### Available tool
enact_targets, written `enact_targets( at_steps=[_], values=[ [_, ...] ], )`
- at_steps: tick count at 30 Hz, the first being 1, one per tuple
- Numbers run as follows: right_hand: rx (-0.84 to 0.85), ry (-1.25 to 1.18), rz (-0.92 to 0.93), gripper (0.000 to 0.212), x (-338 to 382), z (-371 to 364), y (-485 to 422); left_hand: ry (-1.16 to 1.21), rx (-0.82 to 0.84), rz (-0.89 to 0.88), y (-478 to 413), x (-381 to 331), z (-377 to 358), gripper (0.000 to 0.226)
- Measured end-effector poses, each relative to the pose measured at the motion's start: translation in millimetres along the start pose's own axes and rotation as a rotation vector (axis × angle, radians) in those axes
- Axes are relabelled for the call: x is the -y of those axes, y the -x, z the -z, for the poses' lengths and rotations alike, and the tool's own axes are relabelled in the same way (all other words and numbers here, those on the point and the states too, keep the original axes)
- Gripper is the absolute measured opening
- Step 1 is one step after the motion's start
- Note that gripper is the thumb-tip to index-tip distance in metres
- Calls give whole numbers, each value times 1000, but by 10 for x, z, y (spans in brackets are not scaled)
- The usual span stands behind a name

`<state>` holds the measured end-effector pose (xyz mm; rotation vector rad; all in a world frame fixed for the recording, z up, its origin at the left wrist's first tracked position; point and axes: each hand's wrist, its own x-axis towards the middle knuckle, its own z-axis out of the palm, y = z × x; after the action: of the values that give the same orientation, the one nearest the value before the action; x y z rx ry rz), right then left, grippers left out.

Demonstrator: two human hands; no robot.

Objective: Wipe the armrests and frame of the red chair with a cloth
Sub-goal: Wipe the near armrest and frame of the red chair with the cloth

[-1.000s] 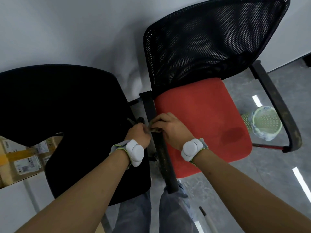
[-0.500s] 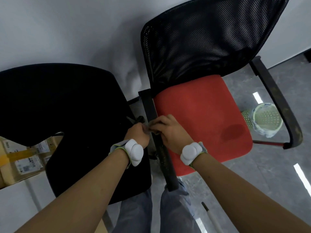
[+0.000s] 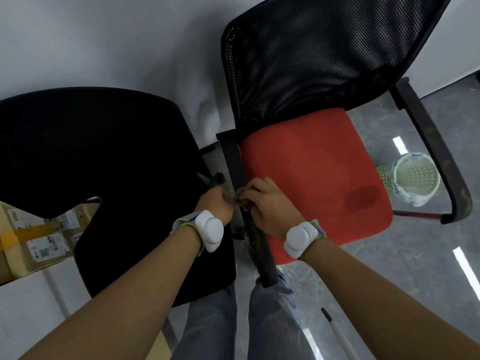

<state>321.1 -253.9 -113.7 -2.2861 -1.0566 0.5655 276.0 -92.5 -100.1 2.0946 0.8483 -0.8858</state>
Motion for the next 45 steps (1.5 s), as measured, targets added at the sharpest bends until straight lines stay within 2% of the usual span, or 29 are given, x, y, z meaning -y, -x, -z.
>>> enact_targets(
  at_steps=[5, 7, 9, 11, 13, 17, 21, 27, 31, 34, 37, 39, 42, 45],
  values=[
    [175, -4, 34, 19, 83, 93, 105, 32, 30, 5, 26, 17, -3, 27],
    [145, -14, 28, 23, 47, 146, -19, 46, 37, -7, 22, 1, 11, 24],
    [56, -19, -6, 40, 32, 166, -136, 47, 50, -35, 19, -19, 12, 22],
    [19, 21, -34, 48, 26, 105, -176, 47, 59, -40, 14, -34, 11, 26],
    [27, 73, -48, 41, 80, 31, -70, 26, 77, -51, 11, -54, 21, 23],
    [48, 25, -93, 23, 165, 39, 246, -35, 101, -100, 40, -66, -4, 15],
    [137, 19, -147, 25, 228, 136, 358, -83, 141, -101, 43, -60, -60, 21],
    [20, 1, -181, 51, 150, 84, 113, -76, 150, -88, 109, 21, -178, 16],
    [-8, 21, -135, 36, 202, -65, 365, -13, 130, -52, 136, 140, -259, 19],
    [45, 14, -85, 27, 239, -40, 566, 15, 130, -32, 218, 181, -324, 24],
    [117, 32, -82, 28, 236, 75, 504, 31, 96, -18, 321, 214, -397, 22],
    [85, 37, -86, 34, 230, 90, 396, 12, 105, -46, 403, 212, -451, 14],
    [43, 75, -67, 44, 227, -39, 366, 24, 108, -51, 490, 236, -539, 25],
    [17, 90, -18, 38, 264, -159, 580, 57, 53, -23, 533, 239, -587, 16]
  ],
)
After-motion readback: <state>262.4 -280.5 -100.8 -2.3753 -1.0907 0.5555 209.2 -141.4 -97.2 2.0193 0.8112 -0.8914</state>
